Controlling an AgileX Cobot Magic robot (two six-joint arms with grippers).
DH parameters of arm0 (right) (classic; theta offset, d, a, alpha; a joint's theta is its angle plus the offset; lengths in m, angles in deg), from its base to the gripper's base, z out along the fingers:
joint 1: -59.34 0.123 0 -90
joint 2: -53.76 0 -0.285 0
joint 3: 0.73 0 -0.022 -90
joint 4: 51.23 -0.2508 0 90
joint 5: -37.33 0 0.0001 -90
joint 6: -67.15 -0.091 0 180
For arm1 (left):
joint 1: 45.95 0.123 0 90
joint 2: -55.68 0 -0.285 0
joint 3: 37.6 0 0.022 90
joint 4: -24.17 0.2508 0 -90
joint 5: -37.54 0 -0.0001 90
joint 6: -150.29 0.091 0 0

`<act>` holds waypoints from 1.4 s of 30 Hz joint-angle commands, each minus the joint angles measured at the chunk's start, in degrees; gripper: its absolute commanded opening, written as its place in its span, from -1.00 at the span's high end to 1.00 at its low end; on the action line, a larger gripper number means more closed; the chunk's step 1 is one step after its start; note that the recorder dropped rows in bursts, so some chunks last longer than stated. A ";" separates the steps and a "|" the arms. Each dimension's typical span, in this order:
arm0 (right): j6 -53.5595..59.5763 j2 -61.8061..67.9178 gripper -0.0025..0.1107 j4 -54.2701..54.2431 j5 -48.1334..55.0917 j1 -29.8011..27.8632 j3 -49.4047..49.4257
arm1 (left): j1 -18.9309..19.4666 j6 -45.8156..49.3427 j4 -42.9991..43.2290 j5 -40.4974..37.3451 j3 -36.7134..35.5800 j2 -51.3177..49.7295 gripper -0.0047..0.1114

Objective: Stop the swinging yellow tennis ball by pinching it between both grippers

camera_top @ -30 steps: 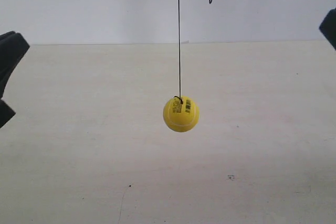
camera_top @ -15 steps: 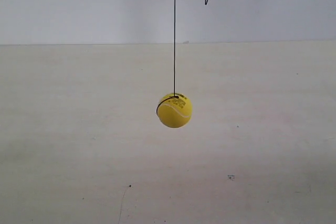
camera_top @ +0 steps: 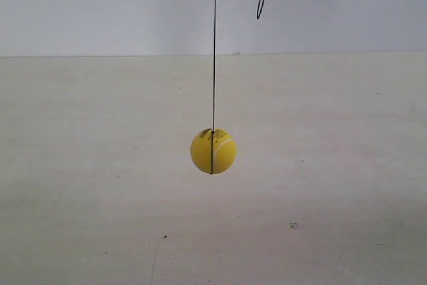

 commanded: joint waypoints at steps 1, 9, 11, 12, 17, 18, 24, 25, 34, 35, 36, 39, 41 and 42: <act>-0.33 -0.35 0.96 -0.10 1.12 -0.05 0.15 | -0.14 -0.64 0.23 -0.50 -0.37 3.61 0.84; -0.33 -0.35 0.96 -0.10 13.76 -0.05 0.15 | -0.14 -0.64 3.70 -0.83 -0.37 5.14 0.84; -0.33 -0.35 0.96 -0.10 16.18 -0.05 0.15 | -0.14 -0.64 3.70 -0.83 -0.37 5.14 0.84; -0.33 -0.35 0.96 -0.10 17.08 -0.05 0.15 | -0.14 -0.64 3.70 -0.83 -0.37 5.14 0.84; -0.44 -0.35 0.96 -0.10 17.09 -0.05 0.15 | -0.14 -0.64 3.69 -0.73 -0.37 5.14 0.84; -0.44 -0.35 0.96 -0.10 17.09 -0.05 0.15 | -0.14 -0.64 3.69 -0.73 -0.37 5.14 0.84; -0.44 -0.35 0.96 -0.10 17.09 -0.05 0.15 | -0.14 -0.64 3.69 -0.73 -0.37 5.14 0.84; -0.44 -0.35 0.96 -0.10 17.09 -0.05 0.15 | -0.14 -0.64 3.69 -0.73 -0.37 5.14 0.84; -0.44 -0.35 0.96 -0.10 17.09 -0.05 0.15 | -0.14 5.03 2.19 -1.07 -0.37 5.76 0.84; -0.44 -0.35 0.96 -0.10 17.09 -0.05 0.15 | -0.14 7.55 1.33 -1.34 -0.37 6.15 0.84; -0.44 -0.35 0.96 -0.10 17.09 -0.05 0.15 | -0.14 7.40 1.30 -2.18 -0.37 6.78 0.84; -0.44 -0.35 0.96 -0.10 17.09 -0.05 0.15 | -0.14 7.02 1.30 -9.96 -0.37 10.26 0.84; -0.61 -0.35 0.96 -0.10 17.10 -0.05 0.15 | 0.66 7.02 1.30 -16.79 -0.37 12.53 0.84; -0.61 -0.35 0.96 -0.10 17.10 -0.05 0.15 | 1.63 7.02 1.30 -18.39 -0.37 12.53 0.84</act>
